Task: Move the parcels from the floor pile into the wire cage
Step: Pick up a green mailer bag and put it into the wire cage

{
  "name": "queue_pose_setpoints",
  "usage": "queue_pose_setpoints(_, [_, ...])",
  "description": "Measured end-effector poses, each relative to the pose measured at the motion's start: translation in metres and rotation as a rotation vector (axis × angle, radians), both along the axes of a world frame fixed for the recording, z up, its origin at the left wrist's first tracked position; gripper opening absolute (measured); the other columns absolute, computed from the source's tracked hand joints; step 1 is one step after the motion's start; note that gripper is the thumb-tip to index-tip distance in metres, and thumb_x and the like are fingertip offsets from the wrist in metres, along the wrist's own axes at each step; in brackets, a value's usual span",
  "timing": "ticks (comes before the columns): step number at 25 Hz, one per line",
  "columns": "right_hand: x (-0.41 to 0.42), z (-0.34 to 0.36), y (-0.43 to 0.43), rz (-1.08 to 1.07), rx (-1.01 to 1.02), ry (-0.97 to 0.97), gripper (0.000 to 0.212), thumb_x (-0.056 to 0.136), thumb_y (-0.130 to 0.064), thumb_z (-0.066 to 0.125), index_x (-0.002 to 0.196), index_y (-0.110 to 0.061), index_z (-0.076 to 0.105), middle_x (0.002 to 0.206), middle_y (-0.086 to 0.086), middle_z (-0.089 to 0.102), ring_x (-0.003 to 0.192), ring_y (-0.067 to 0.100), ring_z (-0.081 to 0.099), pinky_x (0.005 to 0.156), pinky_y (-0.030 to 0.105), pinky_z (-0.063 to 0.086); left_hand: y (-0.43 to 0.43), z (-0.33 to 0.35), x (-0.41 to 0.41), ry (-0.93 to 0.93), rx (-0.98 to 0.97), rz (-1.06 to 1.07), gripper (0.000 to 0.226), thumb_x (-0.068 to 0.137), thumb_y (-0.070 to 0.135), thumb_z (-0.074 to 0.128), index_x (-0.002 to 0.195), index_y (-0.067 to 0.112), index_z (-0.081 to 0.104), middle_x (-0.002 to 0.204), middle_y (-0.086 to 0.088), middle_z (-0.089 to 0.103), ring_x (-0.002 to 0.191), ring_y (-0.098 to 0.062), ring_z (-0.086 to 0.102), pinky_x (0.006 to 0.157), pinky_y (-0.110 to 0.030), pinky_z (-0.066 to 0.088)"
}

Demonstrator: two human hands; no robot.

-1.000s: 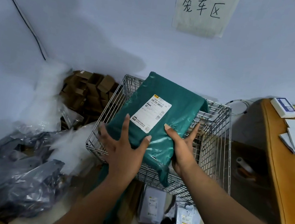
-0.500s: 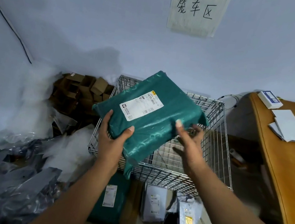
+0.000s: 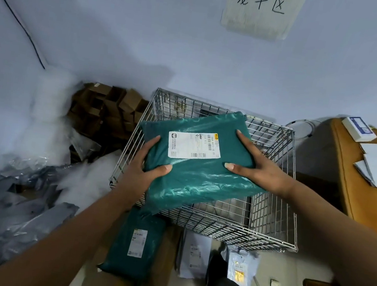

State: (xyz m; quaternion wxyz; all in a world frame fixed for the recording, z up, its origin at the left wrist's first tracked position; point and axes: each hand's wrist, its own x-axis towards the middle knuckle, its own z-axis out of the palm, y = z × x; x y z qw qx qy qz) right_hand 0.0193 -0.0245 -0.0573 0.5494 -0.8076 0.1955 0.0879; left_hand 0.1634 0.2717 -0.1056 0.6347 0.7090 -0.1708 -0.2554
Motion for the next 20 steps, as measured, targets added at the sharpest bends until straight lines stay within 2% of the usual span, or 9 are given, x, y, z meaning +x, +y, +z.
queue_pose_setpoints(2, [0.013,-0.019,-0.02,0.043,-0.059,-0.002,0.101,0.073,-0.059,0.083,0.147,-0.07,0.015,0.153,-0.013,0.039,0.132,0.016,0.052,0.111,0.04,0.046,-0.026,-0.015,0.022,-0.088,0.154,-0.064,0.071,0.091,0.028,0.077,0.144,0.059,0.043,0.154,0.007,0.043,0.135,-0.016,0.052,0.109,-0.044,0.05])
queue_pose_setpoints(4, [0.032,-0.048,-0.047,0.053,-0.059,-0.019,0.108,0.069,-0.059,0.086,0.149,-0.066,0.015,0.154,-0.011,0.036,0.135,0.018,0.048,0.112,0.041,0.046,-0.061,-0.036,0.048,-0.189,0.399,-0.135,0.065,0.096,0.038,0.069,0.145,0.065,0.036,0.16,-0.002,0.032,0.141,-0.025,0.043,0.117,-0.048,0.04])
queue_pose_setpoints(6, [0.053,-0.086,-0.075,0.003,-0.028,-0.033,0.112,0.066,-0.054,0.09,0.15,-0.065,0.017,0.153,-0.009,0.035,0.134,0.018,0.048,0.108,0.04,0.05,-0.101,-0.061,0.069,-0.279,0.597,-0.153,0.058,0.101,0.04,0.061,0.148,0.062,0.035,0.163,-0.007,0.02,0.147,-0.032,0.034,0.124,-0.046,0.029])
queue_pose_setpoints(9, [0.08,-0.153,-0.118,-0.109,0.006,0.01,0.112,0.066,-0.054,0.09,0.149,-0.066,0.016,0.157,-0.007,0.034,0.136,0.019,0.046,0.11,0.042,0.048,-0.163,-0.103,0.089,-0.372,0.723,-0.101,0.052,0.104,0.041,0.055,0.152,0.051,0.039,0.165,-0.012,0.0,0.146,-0.041,0.033,0.124,-0.045,0.026])
queue_pose_setpoints(10, [0.086,-0.175,-0.129,-0.125,-0.021,0.018,0.111,0.066,-0.057,0.088,0.148,-0.068,0.014,0.16,-0.007,0.032,0.137,0.02,0.045,0.112,0.046,0.045,-0.18,-0.118,0.094,-0.382,0.739,-0.124,0.058,0.1,0.048,0.059,0.154,0.049,0.037,0.165,-0.01,-0.005,0.147,-0.042,0.03,0.124,-0.045,0.025])
queue_pose_setpoints(12, [0.105,-0.225,-0.156,-0.144,-0.038,0.004,0.111,0.068,-0.059,0.086,0.147,-0.07,0.01,0.161,-0.005,0.032,0.138,0.021,0.045,0.113,0.048,0.044,-0.214,-0.16,0.114,-0.342,0.808,-0.226,0.097,0.078,0.075,0.069,0.158,0.051,0.02,0.164,-0.004,-0.018,0.153,-0.041,0.015,0.126,-0.049,0.019])
queue_pose_setpoints(14, [0.125,-0.275,-0.18,-0.164,-0.032,0.006,0.111,0.069,-0.057,0.086,0.149,-0.067,0.01,0.161,-0.005,0.033,0.138,0.019,0.046,0.113,0.046,0.044,-0.241,-0.205,0.137,-0.321,0.917,-0.326,0.127,0.056,0.09,0.07,0.157,0.056,0.0,0.163,-0.004,-0.029,0.154,-0.045,0.004,0.125,-0.056,0.019])
queue_pose_setpoints(17, [0.147,-0.35,-0.203,-0.198,-0.021,-0.004,0.111,0.068,-0.058,0.086,0.149,-0.067,0.01,0.161,-0.007,0.033,0.14,0.018,0.044,0.115,0.048,0.042,-0.27,-0.273,0.168,-0.317,0.982,-0.436,0.14,0.05,0.09,0.075,0.154,0.058,-0.013,0.162,-0.007,-0.037,0.154,-0.047,-0.004,0.123,-0.061,0.021])
queue_pose_setpoints(20, [0.161,-0.413,-0.222,-0.24,-0.034,-0.001,0.11,0.067,-0.061,0.086,0.145,-0.073,0.009,0.163,-0.006,0.03,0.143,0.022,0.041,0.114,0.053,0.041,-0.292,-0.329,0.188,-0.299,1.003,-0.485,0.143,0.052,0.085,0.079,0.154,0.056,-0.017,0.161,-0.01,-0.04,0.153,-0.048,-0.01,0.124,-0.062,0.016])
